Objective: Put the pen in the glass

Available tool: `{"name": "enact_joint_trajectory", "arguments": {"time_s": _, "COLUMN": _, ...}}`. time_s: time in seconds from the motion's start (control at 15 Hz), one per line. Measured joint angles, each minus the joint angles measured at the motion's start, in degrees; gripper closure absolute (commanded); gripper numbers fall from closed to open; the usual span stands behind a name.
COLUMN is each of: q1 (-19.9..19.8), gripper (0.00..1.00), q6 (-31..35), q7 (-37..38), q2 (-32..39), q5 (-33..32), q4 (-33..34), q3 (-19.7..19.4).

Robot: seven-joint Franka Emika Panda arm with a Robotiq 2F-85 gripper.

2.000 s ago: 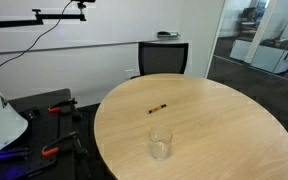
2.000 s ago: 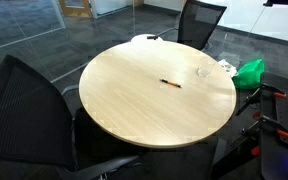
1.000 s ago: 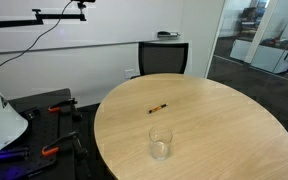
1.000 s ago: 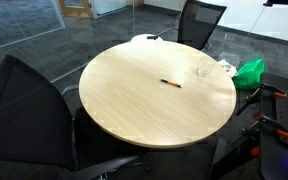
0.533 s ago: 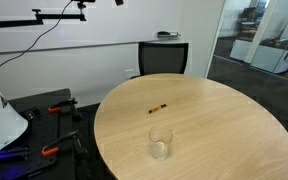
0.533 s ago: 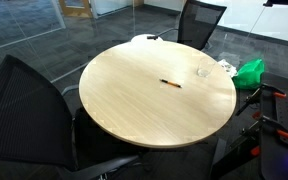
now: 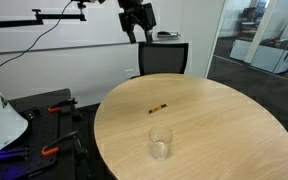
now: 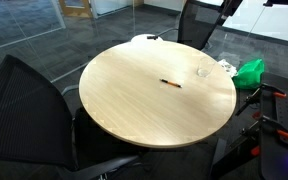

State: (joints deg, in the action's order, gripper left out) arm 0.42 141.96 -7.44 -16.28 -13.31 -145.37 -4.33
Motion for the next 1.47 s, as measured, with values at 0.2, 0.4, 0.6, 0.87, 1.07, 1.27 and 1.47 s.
{"name": "enact_joint_trajectory", "arguments": {"time_s": 0.2, "q1": -0.1, "gripper": 0.00, "q6": 1.4, "q7": 0.0, "q2": 3.5, "q5": 0.1, "q4": 0.0, "q3": 0.0}}
{"name": "enact_joint_trajectory", "arguments": {"time_s": 0.4, "q1": -0.1, "gripper": 0.00, "q6": 1.3, "q7": 0.0, "q2": 2.9, "q5": 0.1, "q4": 0.1, "q3": 0.1}}
{"name": "enact_joint_trajectory", "arguments": {"time_s": 0.6, "q1": -0.2, "gripper": 0.00, "q6": 1.3, "q7": 0.0, "q2": 2.7, "q5": 0.1, "q4": 0.1, "q3": 0.1}}
{"name": "enact_joint_trajectory", "arguments": {"time_s": 0.87, "q1": -0.2, "gripper": 0.00, "q6": 2.4, "q7": 0.4, "q2": 4.7, "q5": 0.1, "q4": 0.1, "q3": 0.2}}
{"name": "enact_joint_trajectory", "arguments": {"time_s": 1.07, "q1": -0.4, "gripper": 0.00, "q6": 6.1, "q7": 1.4, "q2": 10.5, "q5": 0.1, "q4": 0.3, "q3": 0.7}}
{"name": "enact_joint_trajectory", "arguments": {"time_s": 1.27, "q1": -0.4, "gripper": 0.00, "q6": 11.0, "q7": 2.4, "q2": 18.0, "q5": 0.2, "q4": 1.0, "q3": 1.1}}
{"name": "enact_joint_trajectory", "arguments": {"time_s": 1.47, "q1": -0.4, "gripper": 0.00, "q6": 15.4, "q7": 3.4, "q2": 25.0, "q5": 1.2, "q4": 2.8, "q3": 1.3}}
